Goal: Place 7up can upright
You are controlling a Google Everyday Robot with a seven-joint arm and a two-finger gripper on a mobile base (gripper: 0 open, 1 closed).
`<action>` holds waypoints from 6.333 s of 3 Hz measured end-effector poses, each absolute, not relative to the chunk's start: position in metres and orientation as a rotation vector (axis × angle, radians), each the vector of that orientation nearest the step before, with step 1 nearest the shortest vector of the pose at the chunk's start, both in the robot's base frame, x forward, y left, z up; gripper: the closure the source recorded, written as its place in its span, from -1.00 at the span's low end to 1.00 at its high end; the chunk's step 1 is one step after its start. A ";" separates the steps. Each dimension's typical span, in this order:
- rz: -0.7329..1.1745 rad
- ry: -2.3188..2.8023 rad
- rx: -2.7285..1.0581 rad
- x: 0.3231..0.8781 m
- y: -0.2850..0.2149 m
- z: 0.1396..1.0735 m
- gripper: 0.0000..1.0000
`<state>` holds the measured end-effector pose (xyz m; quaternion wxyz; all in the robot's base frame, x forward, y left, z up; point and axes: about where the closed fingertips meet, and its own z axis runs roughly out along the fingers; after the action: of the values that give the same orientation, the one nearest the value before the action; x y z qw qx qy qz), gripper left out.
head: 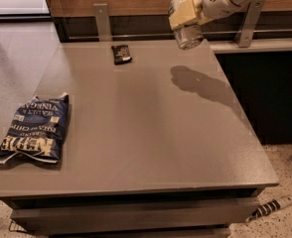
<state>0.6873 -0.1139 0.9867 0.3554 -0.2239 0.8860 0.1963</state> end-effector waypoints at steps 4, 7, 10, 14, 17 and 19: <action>0.506 1.758 -1.212 0.699 -0.096 0.968 1.00; 0.752 1.583 -1.175 0.721 -0.114 0.939 1.00; 0.768 1.561 -1.138 0.711 -0.097 0.929 1.00; 0.869 1.489 -1.019 0.697 -0.095 0.884 1.00; 0.924 1.435 -1.079 0.692 -0.080 0.860 0.61; 0.928 1.433 -1.083 0.691 -0.077 0.859 -0.32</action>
Offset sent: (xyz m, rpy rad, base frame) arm -0.0002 0.0099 -0.0079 -0.2187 -0.5456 0.6502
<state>0.6915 -0.0766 0.8594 0.5310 -0.4540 0.6005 0.3890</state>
